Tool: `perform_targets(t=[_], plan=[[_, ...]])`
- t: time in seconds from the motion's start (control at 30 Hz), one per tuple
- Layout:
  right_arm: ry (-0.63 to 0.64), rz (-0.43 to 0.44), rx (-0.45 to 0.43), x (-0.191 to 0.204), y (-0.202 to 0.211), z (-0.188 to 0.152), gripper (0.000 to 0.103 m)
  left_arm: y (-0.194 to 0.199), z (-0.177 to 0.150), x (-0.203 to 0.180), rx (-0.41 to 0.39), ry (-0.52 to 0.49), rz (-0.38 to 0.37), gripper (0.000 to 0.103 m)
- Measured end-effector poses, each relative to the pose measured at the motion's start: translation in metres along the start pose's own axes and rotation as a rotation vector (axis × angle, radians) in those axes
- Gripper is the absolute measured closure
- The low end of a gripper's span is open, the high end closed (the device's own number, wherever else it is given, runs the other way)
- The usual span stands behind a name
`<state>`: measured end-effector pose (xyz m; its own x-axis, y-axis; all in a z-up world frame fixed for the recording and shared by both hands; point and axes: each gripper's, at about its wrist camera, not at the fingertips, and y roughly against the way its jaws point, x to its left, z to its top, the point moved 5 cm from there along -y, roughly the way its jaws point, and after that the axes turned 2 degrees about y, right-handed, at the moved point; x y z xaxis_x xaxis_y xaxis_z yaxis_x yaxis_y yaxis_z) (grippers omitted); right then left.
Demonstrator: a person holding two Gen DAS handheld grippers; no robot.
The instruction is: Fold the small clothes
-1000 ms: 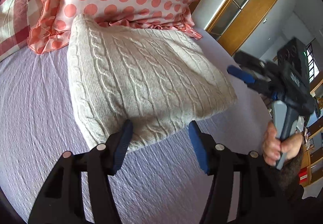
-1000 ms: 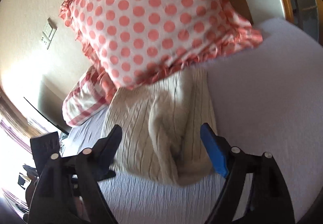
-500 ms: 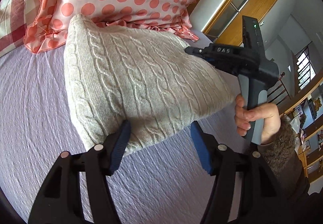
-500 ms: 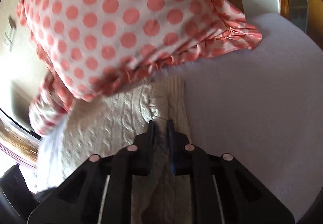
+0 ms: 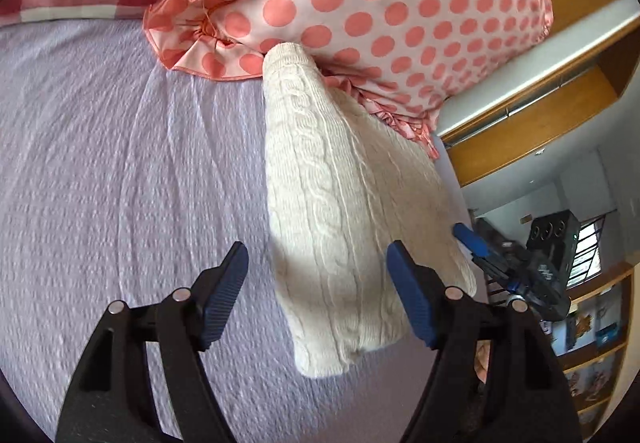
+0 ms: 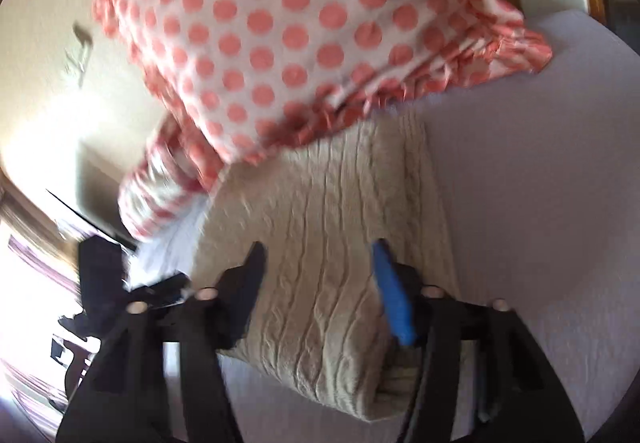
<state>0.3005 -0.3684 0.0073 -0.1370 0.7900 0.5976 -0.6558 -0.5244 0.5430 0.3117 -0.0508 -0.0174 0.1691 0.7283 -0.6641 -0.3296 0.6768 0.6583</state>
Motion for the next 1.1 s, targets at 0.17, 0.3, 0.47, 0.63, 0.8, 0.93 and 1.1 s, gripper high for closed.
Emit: perform_targets(t=[0.17, 0.3, 0.47, 0.63, 0.8, 0.93, 1.1], plan=[[-0.122, -0.037, 0.046, -0.041, -0.011, 0.019, 0.001, -0.02, 0.015, -0.007, 0.028, 0.002, -0.007, 0.031], [-0.186, -0.003, 0.106, -0.054, -0.035, 0.017, 0.006, -0.039, 0.024, -0.007, 0.048, 0.025, -0.007, 0.031], [-0.184, 0.085, 0.131, -0.048, -0.057, 0.016, 0.039, -0.05, 0.035, -0.01, 0.015, 0.032, -0.009, 0.031], [-0.173, 0.129, 0.131, -0.039, -0.061, 0.006, 0.063, -0.051, 0.04, -0.013, -0.003, 0.028, 0.04, 0.057], [-0.145, 0.209, 0.133, 0.004, -0.059, 0.006, 0.068, 0.0, 0.033, -0.019, -0.025, -0.085, 0.118, 0.066], [-0.024, 0.247, 0.174, 0.063, -0.086, -0.004, 0.069, 0.052, 0.038, -0.003, -0.11, -0.117, 0.217, 0.065], [0.052, 0.091, 0.212, 0.078, -0.124, -0.017, 0.054, 0.051, 0.039, 0.049, -0.071, -0.042, 0.346, 0.053]])
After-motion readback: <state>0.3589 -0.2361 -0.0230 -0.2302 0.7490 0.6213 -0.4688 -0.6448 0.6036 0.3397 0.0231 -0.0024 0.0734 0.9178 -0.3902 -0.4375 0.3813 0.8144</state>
